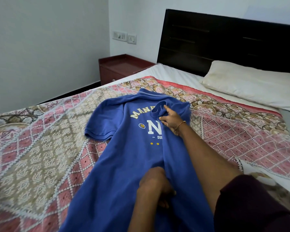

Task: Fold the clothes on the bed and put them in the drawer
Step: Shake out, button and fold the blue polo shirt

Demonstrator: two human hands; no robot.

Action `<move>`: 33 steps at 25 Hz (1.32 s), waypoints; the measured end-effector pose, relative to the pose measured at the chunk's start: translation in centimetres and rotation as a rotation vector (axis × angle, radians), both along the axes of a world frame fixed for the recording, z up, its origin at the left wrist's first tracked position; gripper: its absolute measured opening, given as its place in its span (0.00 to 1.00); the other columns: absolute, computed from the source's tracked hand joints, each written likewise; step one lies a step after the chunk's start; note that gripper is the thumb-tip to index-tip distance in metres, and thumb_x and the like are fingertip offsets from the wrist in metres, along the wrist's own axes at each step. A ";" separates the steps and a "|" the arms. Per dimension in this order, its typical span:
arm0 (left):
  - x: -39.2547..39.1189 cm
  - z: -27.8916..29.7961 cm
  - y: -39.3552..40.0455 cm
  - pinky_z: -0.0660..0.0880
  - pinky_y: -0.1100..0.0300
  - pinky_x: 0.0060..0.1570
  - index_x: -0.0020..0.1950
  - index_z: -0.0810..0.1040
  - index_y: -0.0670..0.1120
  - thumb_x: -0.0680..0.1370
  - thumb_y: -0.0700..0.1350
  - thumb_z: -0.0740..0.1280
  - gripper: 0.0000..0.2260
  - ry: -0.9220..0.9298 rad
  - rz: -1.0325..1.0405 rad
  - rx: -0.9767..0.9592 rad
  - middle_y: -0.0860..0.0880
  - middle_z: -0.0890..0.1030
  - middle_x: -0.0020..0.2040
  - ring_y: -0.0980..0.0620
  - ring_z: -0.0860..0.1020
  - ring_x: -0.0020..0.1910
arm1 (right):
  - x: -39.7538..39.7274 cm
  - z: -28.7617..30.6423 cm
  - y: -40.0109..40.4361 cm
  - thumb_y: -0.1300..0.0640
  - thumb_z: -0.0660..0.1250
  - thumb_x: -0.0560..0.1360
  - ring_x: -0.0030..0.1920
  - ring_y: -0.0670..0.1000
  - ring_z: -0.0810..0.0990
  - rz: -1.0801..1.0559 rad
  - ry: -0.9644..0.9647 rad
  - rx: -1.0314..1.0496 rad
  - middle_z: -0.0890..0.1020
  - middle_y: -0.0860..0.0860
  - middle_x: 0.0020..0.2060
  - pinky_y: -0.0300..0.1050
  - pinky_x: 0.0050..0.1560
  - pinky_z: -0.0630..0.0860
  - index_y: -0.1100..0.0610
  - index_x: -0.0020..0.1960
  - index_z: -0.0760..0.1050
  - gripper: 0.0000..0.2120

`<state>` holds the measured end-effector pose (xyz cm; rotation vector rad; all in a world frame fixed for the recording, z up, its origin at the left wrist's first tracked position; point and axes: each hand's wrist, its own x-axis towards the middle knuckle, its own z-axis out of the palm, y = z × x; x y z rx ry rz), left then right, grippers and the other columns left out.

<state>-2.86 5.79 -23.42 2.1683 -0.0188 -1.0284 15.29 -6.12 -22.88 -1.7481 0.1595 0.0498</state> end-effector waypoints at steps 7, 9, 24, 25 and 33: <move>-1.7 0.8 0.4 0.75 0.60 0.31 0.44 0.65 0.44 0.75 0.45 0.70 0.14 0.090 -0.089 -0.076 0.48 0.76 0.23 0.54 0.75 0.23 | -8.6 -2.9 2.5 0.56 0.57 0.80 0.74 0.54 0.59 -0.007 -0.164 -0.656 0.59 0.56 0.74 0.46 0.70 0.57 0.58 0.73 0.62 0.22; -3.0 1.4 0.5 0.72 0.63 0.27 0.47 0.64 0.44 0.73 0.43 0.72 0.15 0.035 -0.123 -0.095 0.53 0.73 0.18 0.57 0.74 0.22 | -11.4 -3.0 3.4 0.53 0.54 0.81 0.74 0.54 0.56 0.011 -0.138 -0.790 0.56 0.56 0.75 0.46 0.70 0.54 0.58 0.74 0.59 0.22; -6.9 3.2 2.7 0.72 0.65 0.24 0.37 0.71 0.39 0.78 0.38 0.60 0.10 0.050 0.050 -0.114 0.49 0.78 0.21 0.56 0.76 0.19 | -22.2 -1.4 3.4 0.56 0.52 0.82 0.73 0.52 0.61 0.101 0.021 -0.527 0.64 0.55 0.72 0.40 0.70 0.55 0.62 0.70 0.65 0.19; -6.2 3.5 3.6 0.72 0.65 0.22 0.35 0.72 0.39 0.77 0.39 0.62 0.11 -0.083 0.167 -0.117 0.48 0.77 0.20 0.54 0.76 0.19 | -22.1 -1.3 3.7 0.56 0.52 0.82 0.72 0.54 0.63 0.102 0.014 -0.572 0.66 0.57 0.71 0.42 0.69 0.57 0.63 0.69 0.67 0.19; -1.2 4.3 11.1 0.72 0.52 0.51 0.54 0.78 0.38 0.74 0.49 0.68 0.16 -0.671 0.480 0.263 0.38 0.79 0.55 0.39 0.77 0.55 | -19.7 -0.6 5.3 0.51 0.59 0.78 0.65 0.59 0.67 0.097 0.015 -0.991 0.70 0.55 0.65 0.49 0.65 0.64 0.56 0.62 0.72 0.16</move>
